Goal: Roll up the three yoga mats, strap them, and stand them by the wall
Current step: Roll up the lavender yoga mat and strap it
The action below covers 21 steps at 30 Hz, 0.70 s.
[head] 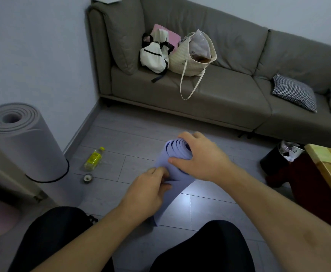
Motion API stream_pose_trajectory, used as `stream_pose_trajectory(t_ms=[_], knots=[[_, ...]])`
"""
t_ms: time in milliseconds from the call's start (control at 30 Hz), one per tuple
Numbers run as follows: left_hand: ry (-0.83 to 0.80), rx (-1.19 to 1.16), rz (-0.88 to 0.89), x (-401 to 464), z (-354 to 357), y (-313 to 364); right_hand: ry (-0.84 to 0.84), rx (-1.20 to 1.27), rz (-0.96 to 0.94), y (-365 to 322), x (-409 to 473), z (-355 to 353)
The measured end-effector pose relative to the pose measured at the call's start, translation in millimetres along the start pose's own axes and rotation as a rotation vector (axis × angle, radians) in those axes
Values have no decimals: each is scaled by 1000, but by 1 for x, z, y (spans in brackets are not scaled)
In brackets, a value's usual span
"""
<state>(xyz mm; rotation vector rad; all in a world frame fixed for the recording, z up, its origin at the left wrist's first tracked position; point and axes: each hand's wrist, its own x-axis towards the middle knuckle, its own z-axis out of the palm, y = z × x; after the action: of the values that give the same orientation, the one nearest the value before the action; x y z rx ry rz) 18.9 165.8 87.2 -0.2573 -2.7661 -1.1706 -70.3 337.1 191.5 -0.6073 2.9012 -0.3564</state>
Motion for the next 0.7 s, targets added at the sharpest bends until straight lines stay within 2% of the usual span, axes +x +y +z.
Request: stream_pose_trajectory(t_ms=[100,433,700], knots=[[1,48,93,12,-7,2,34,-60,8,-8,2,-16],[70,151,184,9,-24,11,176,-363,8,-32,10,-13],[29,91,160,3,-7,20,113,-358,27,-37,8,9]])
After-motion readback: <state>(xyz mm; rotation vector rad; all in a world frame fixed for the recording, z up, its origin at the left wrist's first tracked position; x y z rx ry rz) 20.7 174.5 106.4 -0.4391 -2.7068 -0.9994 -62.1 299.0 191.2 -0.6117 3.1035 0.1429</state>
